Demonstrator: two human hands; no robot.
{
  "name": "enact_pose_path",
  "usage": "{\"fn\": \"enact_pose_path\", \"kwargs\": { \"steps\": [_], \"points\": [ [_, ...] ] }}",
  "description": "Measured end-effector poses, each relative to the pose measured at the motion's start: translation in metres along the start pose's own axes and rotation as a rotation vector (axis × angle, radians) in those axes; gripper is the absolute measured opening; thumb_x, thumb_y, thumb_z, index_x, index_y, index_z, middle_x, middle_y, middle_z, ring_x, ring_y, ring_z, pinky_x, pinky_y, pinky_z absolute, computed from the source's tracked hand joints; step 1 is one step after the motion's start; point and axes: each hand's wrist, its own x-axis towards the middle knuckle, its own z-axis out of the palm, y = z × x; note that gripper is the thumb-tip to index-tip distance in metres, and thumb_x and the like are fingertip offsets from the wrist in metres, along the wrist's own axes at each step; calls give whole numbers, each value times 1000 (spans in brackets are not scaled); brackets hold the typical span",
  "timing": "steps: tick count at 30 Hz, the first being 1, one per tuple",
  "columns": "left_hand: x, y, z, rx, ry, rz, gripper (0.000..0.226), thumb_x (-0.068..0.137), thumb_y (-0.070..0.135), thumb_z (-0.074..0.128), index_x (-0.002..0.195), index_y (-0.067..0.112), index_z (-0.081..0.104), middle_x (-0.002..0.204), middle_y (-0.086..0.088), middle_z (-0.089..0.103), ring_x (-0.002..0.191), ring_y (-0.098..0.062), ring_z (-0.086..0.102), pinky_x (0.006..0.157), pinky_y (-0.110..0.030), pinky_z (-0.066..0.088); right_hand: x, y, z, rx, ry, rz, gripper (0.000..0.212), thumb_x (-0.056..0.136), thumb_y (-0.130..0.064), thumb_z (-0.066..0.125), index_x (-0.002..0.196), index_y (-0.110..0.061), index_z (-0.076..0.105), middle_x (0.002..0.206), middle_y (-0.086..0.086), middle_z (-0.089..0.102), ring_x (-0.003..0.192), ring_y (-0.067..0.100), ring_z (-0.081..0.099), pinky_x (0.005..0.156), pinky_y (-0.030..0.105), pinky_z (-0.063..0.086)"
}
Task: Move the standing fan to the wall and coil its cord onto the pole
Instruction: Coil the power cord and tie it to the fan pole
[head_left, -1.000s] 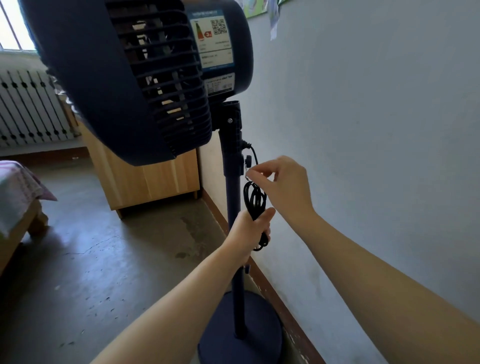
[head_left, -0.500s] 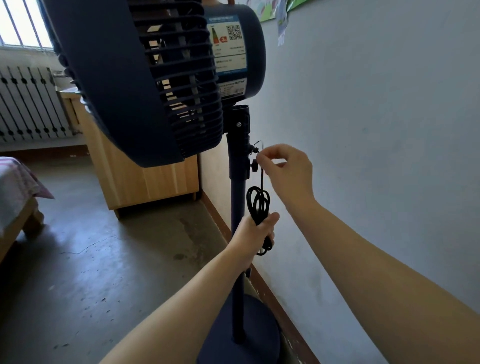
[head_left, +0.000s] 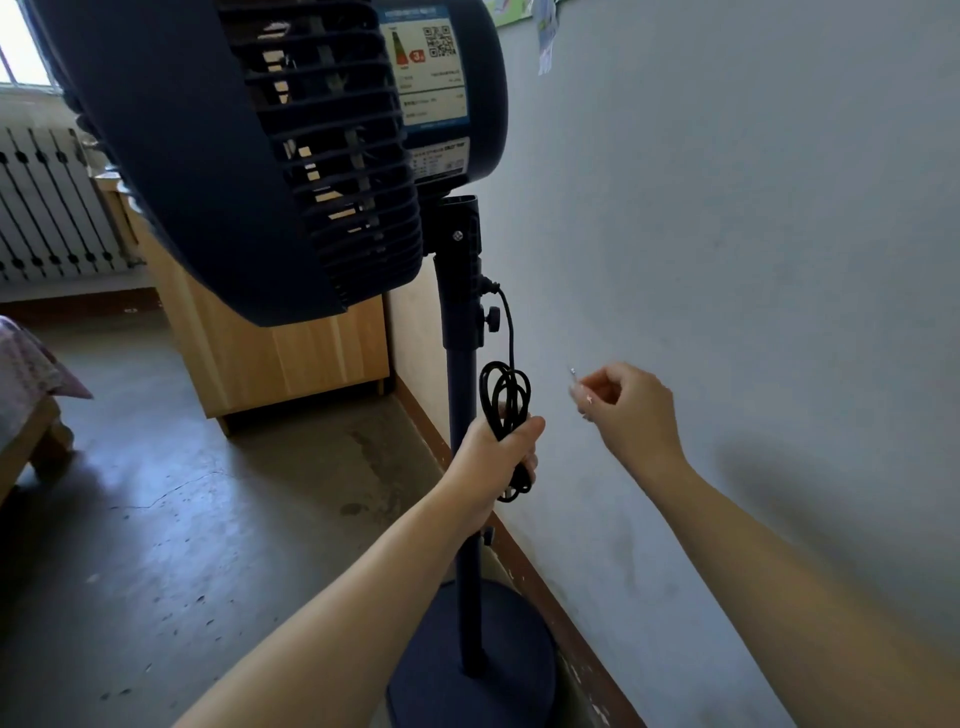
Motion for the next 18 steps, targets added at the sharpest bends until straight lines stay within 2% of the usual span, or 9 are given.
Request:
{"fn": "enact_pose_path", "kwargs": {
  "steps": [3, 6, 8, 10, 12, 14, 18],
  "points": [
    [-2, 1, 1, -32, -17, -2, 8, 93, 20, 57, 92, 12, 56, 55, 5, 54, 53, -11, 56, 68, -32, 52, 1, 2, 5, -222, -27, -116, 10, 81, -23, 64, 75, -16, 67, 64, -6, 59, 58, 8, 54, 51, 16, 32],
    [-3, 1, 0, -44, -55, -23, 12, 94, 19, 56, 91, 8, 53, 54, 5, 52, 51, -9, 54, 60, -26, 51, 3, -1, 8, -303, -73, -146, 13, 82, -24, 63, 76, -17, 71, 54, -12, 49, 50, 4, 45, 48, 16, 27],
    [-4, 2, -2, -52, -83, -31, 12, 94, 19, 56, 88, 9, 51, 53, 5, 50, 50, -9, 52, 58, -23, 50, 4, -4, 8, -278, -114, -174, 14, 84, -27, 63, 77, -21, 74, 54, -15, 50, 52, 3, 46, 49, 17, 27],
    [-4, 2, -4, -71, -110, -26, 11, 94, 18, 55, 88, 10, 51, 54, 6, 49, 51, -8, 52, 57, -23, 50, 4, -8, 7, -215, -159, -226, 14, 85, -27, 64, 81, -22, 76, 63, -16, 57, 58, 3, 49, 53, 15, 30],
    [-5, 2, -4, -82, -124, -18, 8, 94, 18, 55, 91, 10, 54, 55, 6, 49, 51, -7, 52, 57, -22, 50, 2, -12, 7, -194, -212, -247, 14, 85, -25, 64, 85, -19, 77, 72, -11, 62, 66, 5, 52, 59, 12, 34],
    [-6, 2, -4, -82, -127, -11, 7, 94, 18, 54, 94, 12, 58, 56, 6, 50, 52, -7, 53, 57, -22, 51, 1, -13, 7, -185, -253, -225, 14, 85, -25, 65, 85, -18, 77, 75, -7, 68, 64, 6, 57, 59, 11, 36],
    [-6, 2, -3, -70, -108, 5, 10, 95, 17, 54, 98, 9, 59, 56, 6, 51, 54, -8, 53, 58, -23, 51, -1, -17, 12, -117, -272, -113, 11, 82, -27, 69, 79, -19, 75, 58, -11, 63, 52, 1, 59, 55, 11, 38]
  ]
}}
